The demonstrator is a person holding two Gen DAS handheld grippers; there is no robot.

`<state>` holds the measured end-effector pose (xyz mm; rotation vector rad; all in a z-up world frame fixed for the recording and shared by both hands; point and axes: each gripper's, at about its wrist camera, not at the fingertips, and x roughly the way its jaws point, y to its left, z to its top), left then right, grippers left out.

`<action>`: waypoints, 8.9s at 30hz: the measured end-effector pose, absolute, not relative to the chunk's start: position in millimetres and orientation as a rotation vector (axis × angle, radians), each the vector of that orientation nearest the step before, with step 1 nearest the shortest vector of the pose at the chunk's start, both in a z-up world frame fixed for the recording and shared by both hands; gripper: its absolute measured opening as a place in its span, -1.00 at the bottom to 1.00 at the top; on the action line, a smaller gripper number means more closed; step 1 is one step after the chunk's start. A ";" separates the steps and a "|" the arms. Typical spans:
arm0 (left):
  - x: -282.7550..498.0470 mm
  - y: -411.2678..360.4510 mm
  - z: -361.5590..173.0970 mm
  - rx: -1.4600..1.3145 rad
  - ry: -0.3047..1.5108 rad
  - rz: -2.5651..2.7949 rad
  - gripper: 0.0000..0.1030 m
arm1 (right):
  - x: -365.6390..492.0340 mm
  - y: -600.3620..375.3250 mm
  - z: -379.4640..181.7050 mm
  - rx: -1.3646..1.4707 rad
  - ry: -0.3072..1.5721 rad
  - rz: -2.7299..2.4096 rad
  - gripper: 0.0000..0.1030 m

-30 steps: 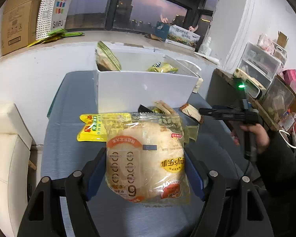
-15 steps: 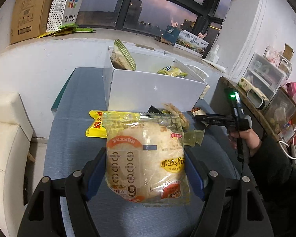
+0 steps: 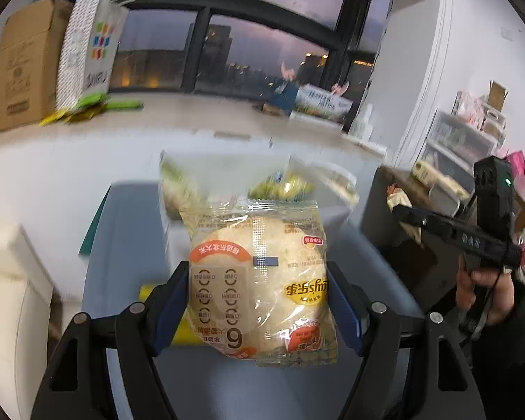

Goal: Organize snacks
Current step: 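Carry the bun into the white box with the left gripper while the right drops the orange-edged pack in, then grasp the black-and-yellow chip bag with the left gripper, then grasp a round jelly cup with the right gripper while the left carries the chip bag into the box, then grasp the yellow pack with the left gripper while the right grasps the second jelly cup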

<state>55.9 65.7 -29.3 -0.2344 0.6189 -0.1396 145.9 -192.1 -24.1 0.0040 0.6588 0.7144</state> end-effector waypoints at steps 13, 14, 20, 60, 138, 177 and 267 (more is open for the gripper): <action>229.3 89.8 11.5 -0.157 0.657 -0.072 0.57 | 270.1 -105.1 -17.1 -0.080 0.772 0.650 -0.07; 241.7 90.4 6.0 -0.142 0.698 -0.056 0.84 | 276.9 -101.0 -20.6 -0.114 0.779 0.630 0.03; 254.2 111.5 -22.7 -0.226 0.786 0.021 1.00 | 296.6 -108.5 -33.7 -0.136 0.784 0.506 1.00; 56.0 30.1 -127.0 -0.142 0.859 -0.139 1.00 | 91.3 -228.9 -125.4 0.050 0.892 0.662 1.00; 186.7 77.7 -8.1 -0.088 0.600 -0.157 -0.28 | 254.3 -125.3 -21.3 -0.063 0.746 0.639 -0.08; 52.8 61.8 -22.7 -0.182 0.536 -0.111 1.00 | 112.9 -144.0 -40.1 -0.259 0.570 0.759 1.00; 96.6 115.2 -180.0 -0.242 0.953 -0.029 -0.30 | 82.1 -186.7 -135.9 -0.038 0.871 0.775 -0.02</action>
